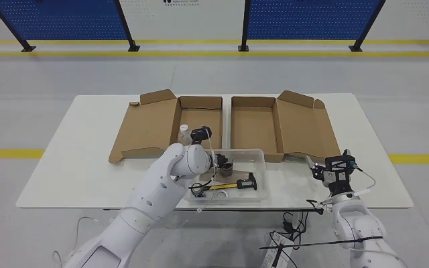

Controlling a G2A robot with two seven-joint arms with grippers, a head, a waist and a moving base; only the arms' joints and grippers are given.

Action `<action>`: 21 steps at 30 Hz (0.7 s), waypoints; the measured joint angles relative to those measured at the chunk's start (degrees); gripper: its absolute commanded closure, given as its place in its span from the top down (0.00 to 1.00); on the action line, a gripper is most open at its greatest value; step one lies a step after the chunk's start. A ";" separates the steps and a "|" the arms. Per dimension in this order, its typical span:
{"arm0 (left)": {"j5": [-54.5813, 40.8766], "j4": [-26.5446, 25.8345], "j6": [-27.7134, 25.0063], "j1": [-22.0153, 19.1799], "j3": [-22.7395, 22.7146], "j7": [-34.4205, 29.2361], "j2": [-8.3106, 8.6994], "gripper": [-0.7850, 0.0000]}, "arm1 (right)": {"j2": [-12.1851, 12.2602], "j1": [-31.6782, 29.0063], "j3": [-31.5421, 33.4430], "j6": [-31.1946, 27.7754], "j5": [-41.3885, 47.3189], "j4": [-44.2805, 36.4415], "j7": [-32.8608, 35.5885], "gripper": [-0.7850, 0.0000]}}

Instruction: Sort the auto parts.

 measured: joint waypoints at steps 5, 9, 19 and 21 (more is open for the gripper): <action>0.12 1.00 0.83 -0.43 0.12 -0.65 -0.13 0.80 | 0.00 0.00 0.00 0.00 0.00 0.00 0.00 1.00; 0.22 2.05 1.69 -0.84 0.26 -1.17 -0.27 0.73 | 0.00 0.00 0.00 0.00 0.00 0.00 0.00 1.00; -0.65 4.50 1.92 -2.21 1.65 -1.32 -1.04 0.66 | 0.00 0.00 0.00 0.00 0.00 0.00 0.00 1.00; -0.86 5.16 2.05 -2.66 2.10 -1.37 -1.28 0.67 | 0.00 0.00 0.00 0.00 0.00 0.00 0.00 1.00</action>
